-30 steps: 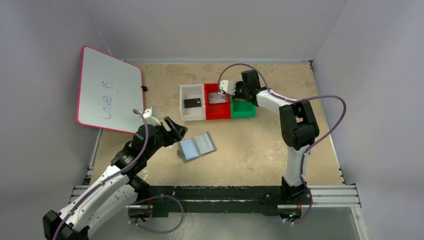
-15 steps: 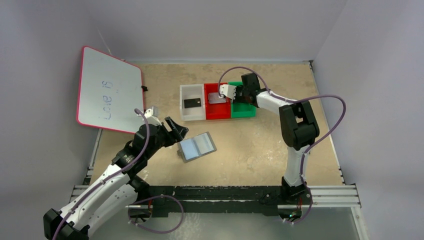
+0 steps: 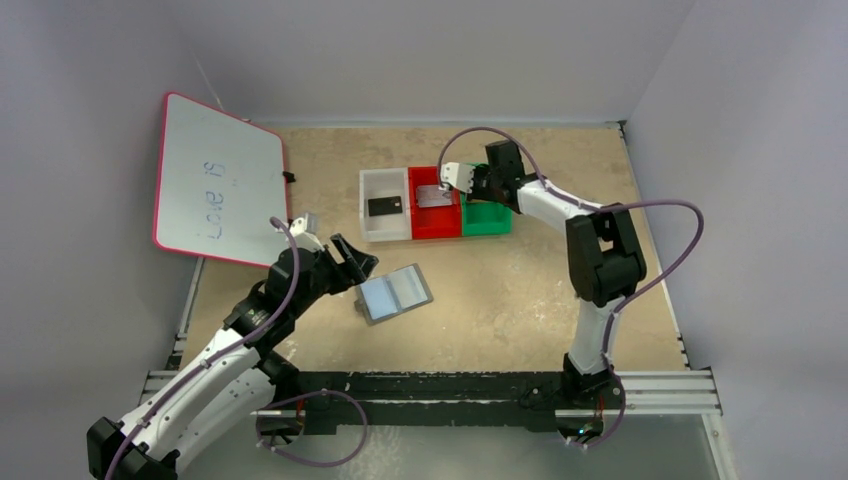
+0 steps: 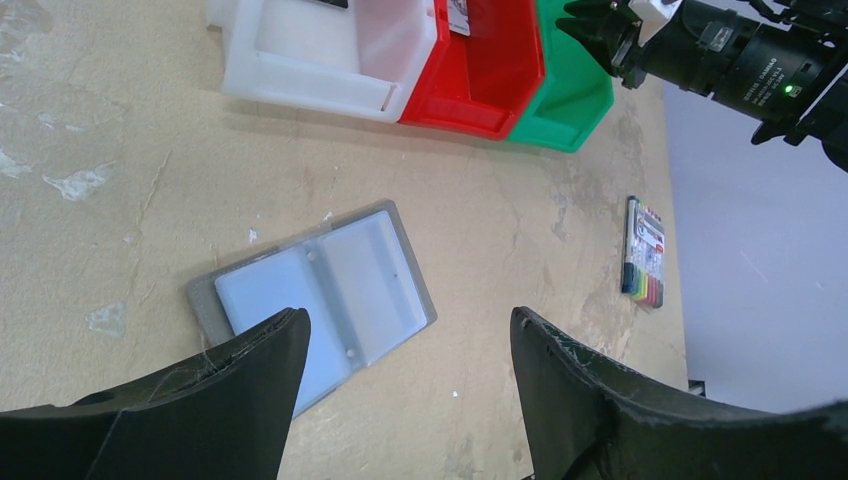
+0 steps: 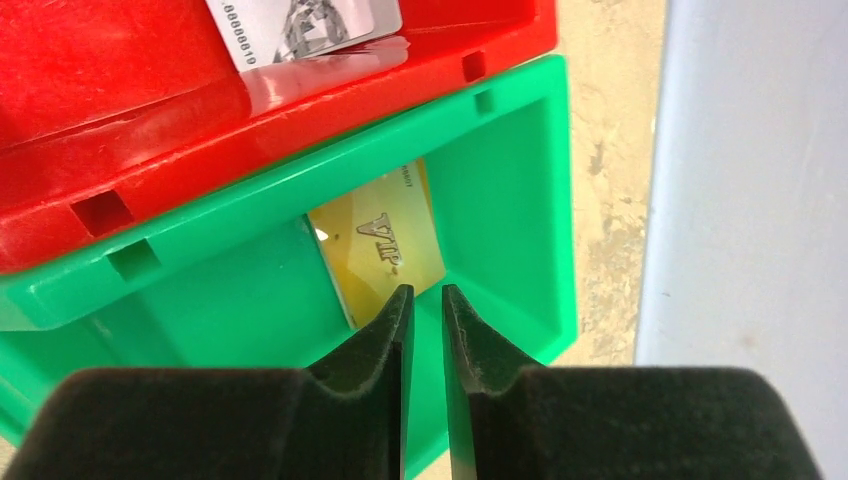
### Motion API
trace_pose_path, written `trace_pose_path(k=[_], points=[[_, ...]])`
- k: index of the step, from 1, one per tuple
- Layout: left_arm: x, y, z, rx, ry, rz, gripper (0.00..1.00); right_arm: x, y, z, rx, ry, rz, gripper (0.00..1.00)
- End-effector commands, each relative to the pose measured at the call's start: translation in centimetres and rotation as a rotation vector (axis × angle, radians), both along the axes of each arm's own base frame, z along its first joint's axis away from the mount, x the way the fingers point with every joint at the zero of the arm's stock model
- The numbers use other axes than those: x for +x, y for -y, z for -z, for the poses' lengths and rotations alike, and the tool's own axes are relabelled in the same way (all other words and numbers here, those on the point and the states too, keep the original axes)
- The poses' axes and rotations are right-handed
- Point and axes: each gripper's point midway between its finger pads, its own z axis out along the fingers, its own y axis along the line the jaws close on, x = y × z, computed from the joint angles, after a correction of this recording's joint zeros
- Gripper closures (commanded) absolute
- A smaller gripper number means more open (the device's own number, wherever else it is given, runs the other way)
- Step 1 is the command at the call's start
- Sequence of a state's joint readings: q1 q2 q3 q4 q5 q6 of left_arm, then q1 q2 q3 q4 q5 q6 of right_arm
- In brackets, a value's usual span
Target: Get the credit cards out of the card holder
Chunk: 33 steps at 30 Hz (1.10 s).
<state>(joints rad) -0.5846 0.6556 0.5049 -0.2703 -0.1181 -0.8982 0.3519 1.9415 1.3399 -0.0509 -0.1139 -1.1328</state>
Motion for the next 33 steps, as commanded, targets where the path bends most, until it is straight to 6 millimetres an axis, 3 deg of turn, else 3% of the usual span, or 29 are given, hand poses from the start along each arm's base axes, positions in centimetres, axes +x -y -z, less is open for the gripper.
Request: trace_pose_path(k=[1,4,5,8,11,14,16,21,24,33], points=[[0.6,0.8,-2.7,-0.055,0.063,0.016,0.27,0.6,0.3,-4.0,0.043,0.077,0.040,0.81],[0.5,0.8,-2.5,-0.052,0.056,0.018,0.27,0.5,-0.2,-7.5,0.156,0.115,0.090,0.80],[0.6,0.7,-2.4,-0.047,0.051,0.011,0.27,0.5,-0.5,-9.5,0.221,0.144,0.115,0.79],[0.7,0.2,-1.5,-0.023,0.021,-0.022,0.27,-0.7,-2.1,-15.9,0.600,0.166,0.258,0.72],[0.9,-0.9,0.5,0.020,-0.042,-0.087,0.27,-3.1,-3.6,-18.8,0.971,-0.009,0.446,0.58],[0.9,-2.3,3.1,0.108,-0.138,-0.157,0.27,-6.9,-6.1,-16.4,1.150,-0.369,0.583,0.57],[0.8,-2.4,4.5,0.150,-0.193,-0.163,0.27,-9.8,-8.7,-14.3,1.197,-0.569,0.556,0.59],[0.7,-2.1,6.2,0.174,-0.250,-0.154,0.27,-15.7,-12.2,-9.2,1.263,-0.771,0.686,0.60],[0.6,-2.1,6.8,0.180,-0.262,-0.153,0.27,-18.7,-14.3,-7.8,1.270,-0.850,0.696,0.62],[-0.1,-1.7,9.5,0.223,-0.331,-0.108,0.29,-22.6,-17.8,-2.8,1.104,-0.967,0.736,0.61]])
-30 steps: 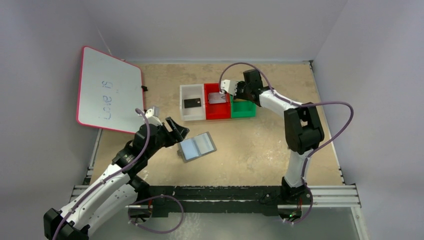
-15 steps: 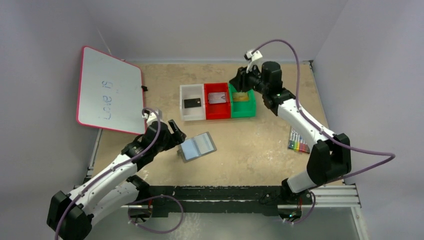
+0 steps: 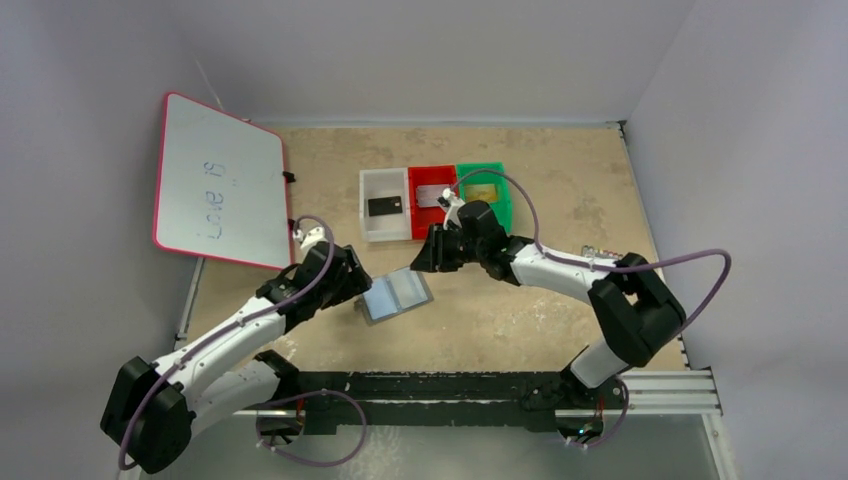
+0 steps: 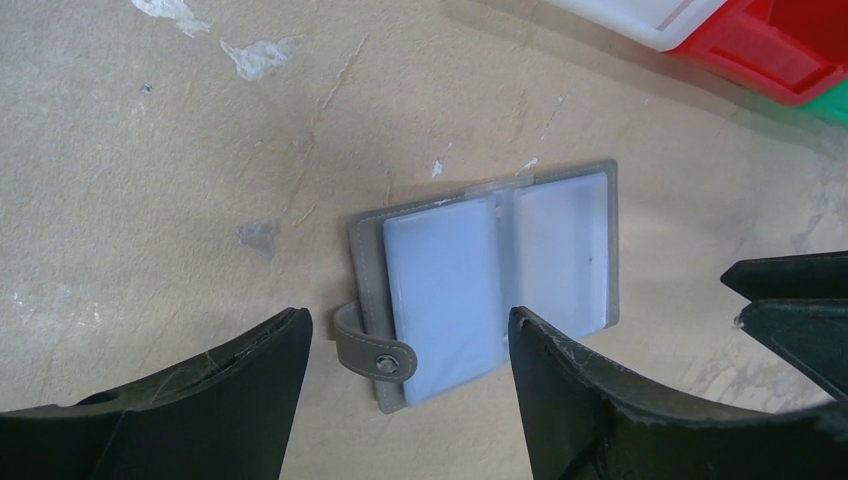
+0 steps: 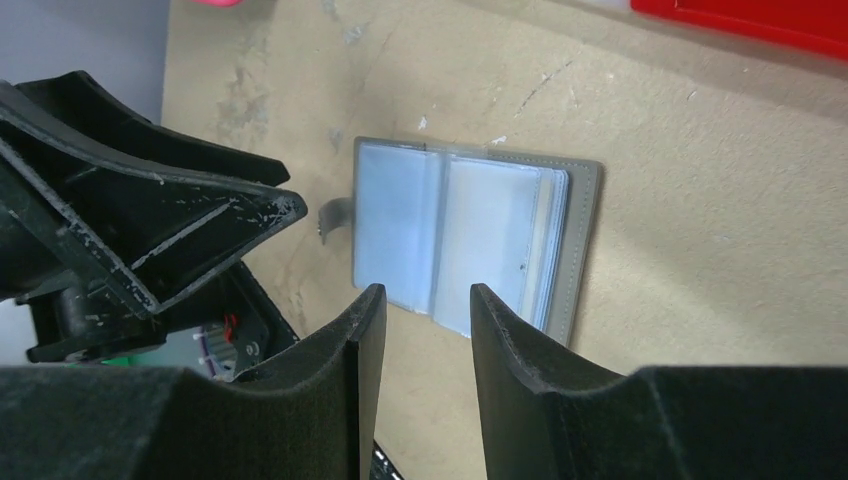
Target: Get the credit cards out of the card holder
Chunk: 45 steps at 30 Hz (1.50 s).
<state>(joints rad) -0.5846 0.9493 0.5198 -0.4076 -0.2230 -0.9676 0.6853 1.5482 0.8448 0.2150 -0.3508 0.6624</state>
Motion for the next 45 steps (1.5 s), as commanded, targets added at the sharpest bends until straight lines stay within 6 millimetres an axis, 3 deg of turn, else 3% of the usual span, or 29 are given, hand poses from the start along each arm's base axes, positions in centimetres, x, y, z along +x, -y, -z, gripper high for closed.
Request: trace_pose_path(k=[1,11,15,17,25,31,37,41,45], points=[[0.3,0.6,0.5,-0.003,-0.008,0.019,0.29,0.2,-1.8,0.0,0.024,-0.030,0.013,0.61],[-0.1,0.4,2.4,0.038,-0.052,0.043,0.31,-0.6,-3.2,2.9,-0.050,-0.083,-0.059,0.60],[-0.3,0.4,3.2,0.058,-0.077,0.064,0.36,-0.5,-2.4,4.7,-0.123,-0.100,-0.030,0.60],[-0.4,0.4,3.6,0.062,-0.084,0.067,0.38,0.0,-2.7,4.7,-0.142,-0.096,-0.031,0.60],[-0.6,0.8,4.5,0.055,-0.099,0.087,0.49,-1.0,-2.9,7.6,-0.227,-0.148,-0.054,0.60],[-0.6,1.3,4.9,0.037,-0.102,0.111,0.62,-1.5,-4.8,6.9,-0.194,-0.138,-0.114,0.60],[-0.5,1.5,4.9,0.026,-0.096,0.114,0.71,-2.1,-7.2,4.2,-0.055,-0.121,-0.208,0.62],[-0.6,1.2,4.9,0.038,-0.096,0.106,0.74,-0.1,-4.9,3.3,-0.179,-0.047,-0.066,0.59],[-0.6,1.1,4.8,0.037,-0.088,0.103,0.76,0.3,-1.6,3.9,-0.331,-0.047,0.030,0.55]])
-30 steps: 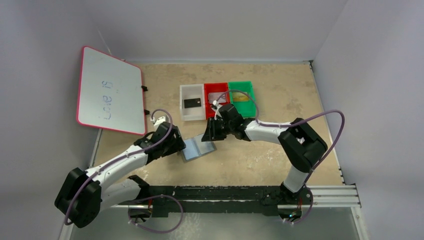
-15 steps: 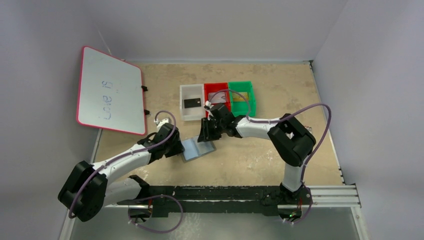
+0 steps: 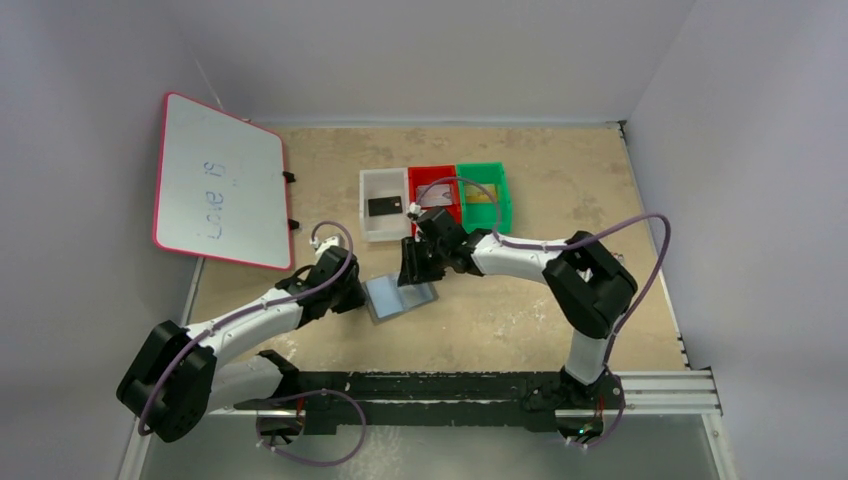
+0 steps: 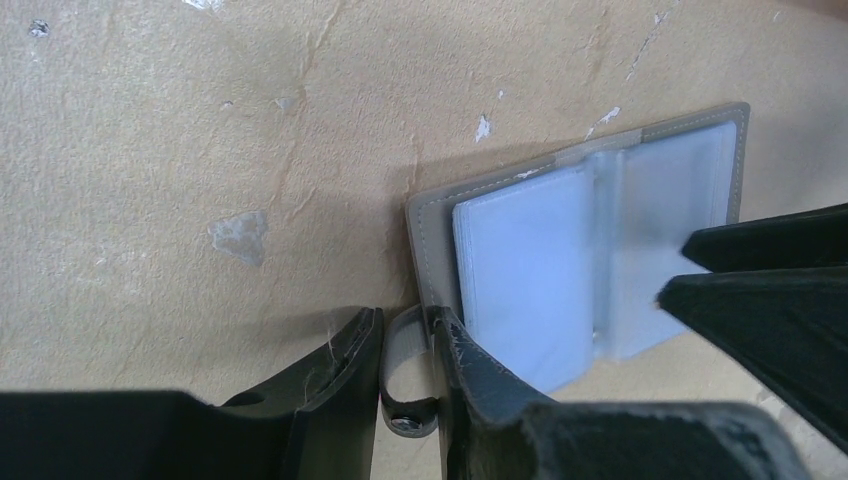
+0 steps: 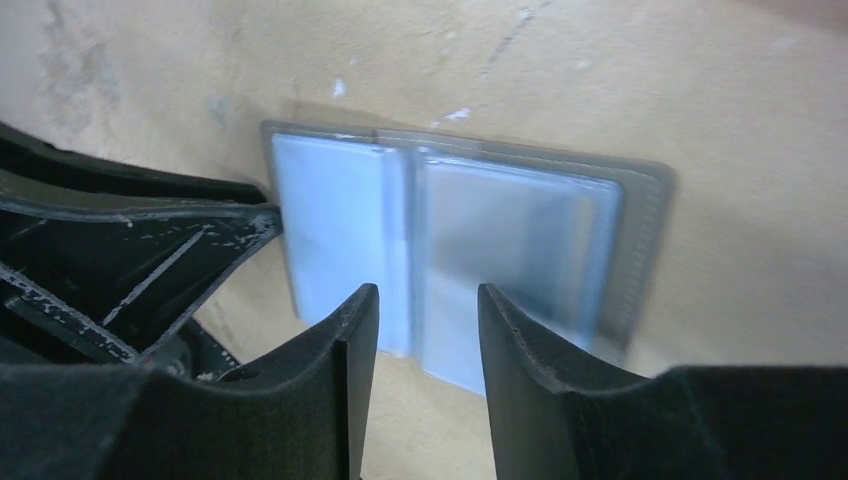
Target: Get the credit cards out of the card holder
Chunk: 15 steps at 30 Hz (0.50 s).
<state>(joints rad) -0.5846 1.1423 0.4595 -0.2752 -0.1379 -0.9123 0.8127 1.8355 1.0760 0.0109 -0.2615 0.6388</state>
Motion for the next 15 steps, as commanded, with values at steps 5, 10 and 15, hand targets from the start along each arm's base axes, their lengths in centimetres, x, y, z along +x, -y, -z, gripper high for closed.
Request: trace_pose_path(k=[5,10,15], points=[[0.5,0.3,-0.4,-0.005,0.036,0.020,0.78,1.4,3.5,-1.6,-0.160,0.088,0.099,0.55],[0.6,0.5,-0.6,-0.020,0.039,0.016,0.78,1.8,2.8,-0.9,-0.160,0.092,0.075,0.55],[0.8,0.8,-1.0,-0.037,0.049,0.017,0.79,1.3,2.1,-0.3,-0.136,0.069,0.044,0.58]])
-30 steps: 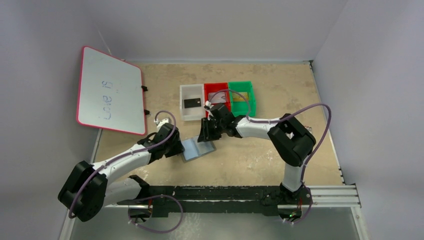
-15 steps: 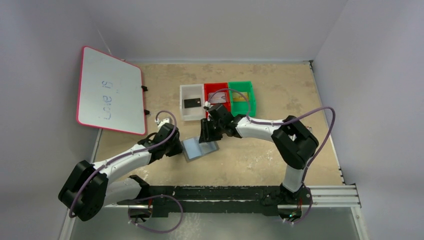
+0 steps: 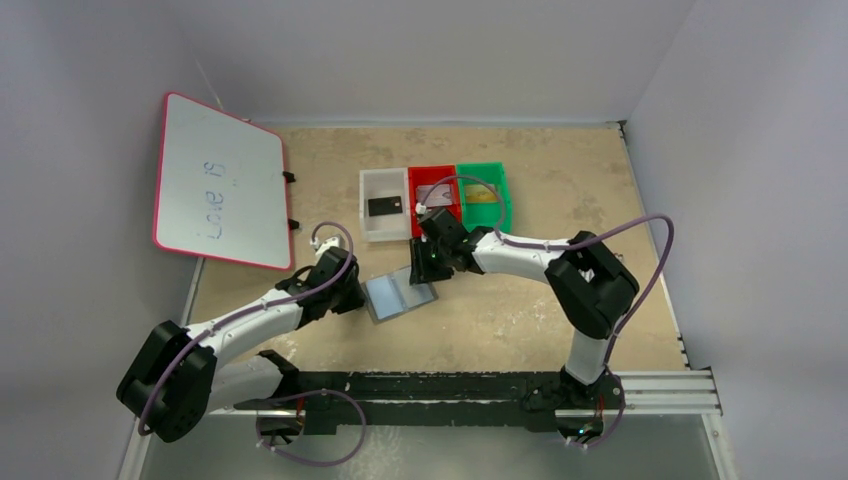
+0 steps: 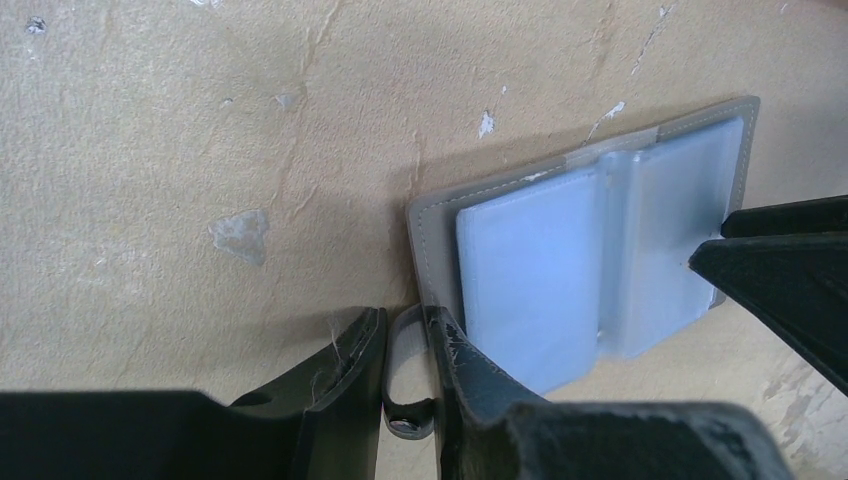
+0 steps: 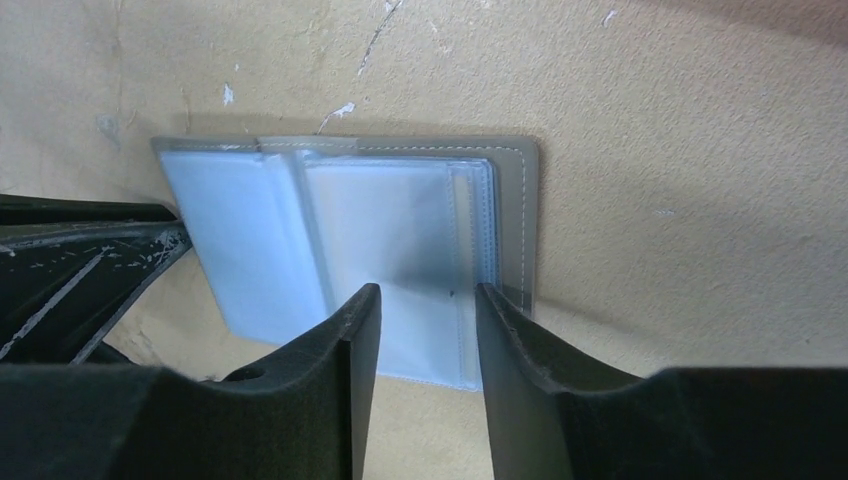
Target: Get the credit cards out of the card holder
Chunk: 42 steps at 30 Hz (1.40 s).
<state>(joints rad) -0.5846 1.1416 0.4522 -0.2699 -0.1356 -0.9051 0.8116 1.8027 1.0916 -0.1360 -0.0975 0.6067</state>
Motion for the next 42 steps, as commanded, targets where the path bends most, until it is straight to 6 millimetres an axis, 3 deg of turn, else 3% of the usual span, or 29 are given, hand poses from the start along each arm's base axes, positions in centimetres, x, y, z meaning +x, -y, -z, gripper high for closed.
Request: trace_pose_path(k=[1,8,14,17,19,25,31,37,42], points=[[0.9,0.9,-1.2,-0.041,0.049,0.010,0.79,0.4,-1.4,-1.0,0.042,0.021,-0.041,0.59],[1.2,1.4,-1.2,-0.056,0.049,0.022,0.80,-0.2,-2.9,-2.0,0.100,0.021,-0.105,0.67],[1.3,1.6,-1.3,-0.061,0.051,0.026,0.81,-0.9,-4.7,-2.8,0.193,-0.003,-0.168,0.67],[1.3,1.5,-1.3,-0.060,0.052,0.022,0.82,-1.2,-6.0,-4.2,0.274,-0.001,-0.202,0.66],[1.3,1.5,-1.3,-0.062,0.052,0.019,0.82,-1.7,-7.1,-5.2,0.343,-0.014,-0.247,0.65],[1.5,1.4,-1.7,-0.068,0.066,-0.001,0.82,-3.8,-9.7,-5.9,0.448,-0.068,-0.357,0.64],[1.6,-0.2,-2.3,-0.039,0.101,-0.081,0.78,-6.3,-11.3,-8.6,0.569,-0.088,-0.492,0.62],[1.7,-1.7,-3.6,-0.029,0.149,-0.166,0.73,-5.3,-10.1,-11.5,0.524,0.038,-0.454,0.60],[2.0,-2.4,-5.0,-0.027,0.193,-0.194,0.71,-1.0,-6.2,-13.0,0.321,0.237,-0.208,0.57]])
